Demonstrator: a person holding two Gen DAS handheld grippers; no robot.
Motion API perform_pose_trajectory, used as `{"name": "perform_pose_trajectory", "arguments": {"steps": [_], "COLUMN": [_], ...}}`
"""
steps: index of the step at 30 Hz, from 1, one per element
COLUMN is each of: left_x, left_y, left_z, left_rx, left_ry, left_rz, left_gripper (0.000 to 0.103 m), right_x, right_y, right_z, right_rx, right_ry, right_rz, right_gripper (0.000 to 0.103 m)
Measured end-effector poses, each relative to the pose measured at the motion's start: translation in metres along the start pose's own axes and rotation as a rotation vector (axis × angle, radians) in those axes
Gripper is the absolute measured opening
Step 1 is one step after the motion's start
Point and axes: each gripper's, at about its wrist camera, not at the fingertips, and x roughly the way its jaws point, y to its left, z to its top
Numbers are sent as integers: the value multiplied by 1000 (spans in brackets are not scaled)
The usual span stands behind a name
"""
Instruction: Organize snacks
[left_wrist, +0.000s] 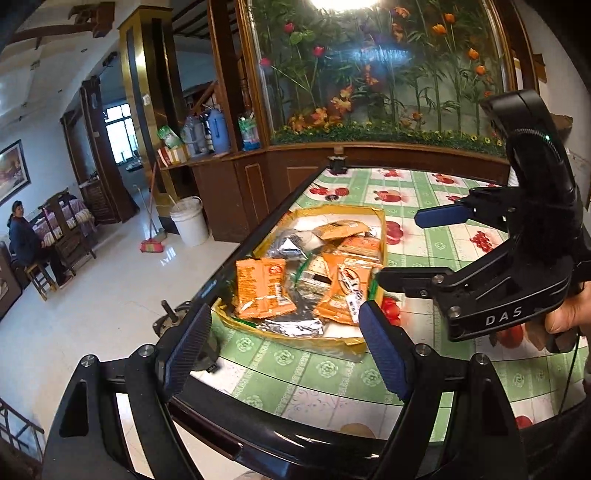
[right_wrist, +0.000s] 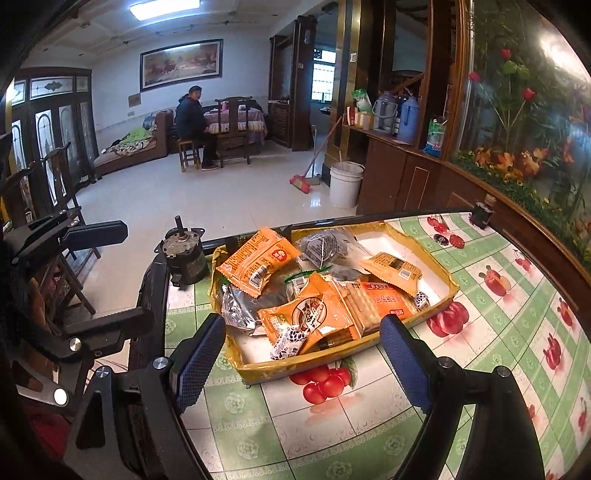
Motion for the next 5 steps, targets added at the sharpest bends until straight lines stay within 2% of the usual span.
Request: {"name": "perform_pose_trajectory", "arguments": {"steps": [5], "left_x": [-3], "left_y": [4], "left_z": [-1], "left_rx": [2], "left_ry": [1], "left_rz": [0], "left_gripper": [83], "right_x": [0], "right_y": [1], "right_z": [4], "right_rx": [-6], "right_ry": [-1], "right_rz": [9], "right_gripper": [87]}}
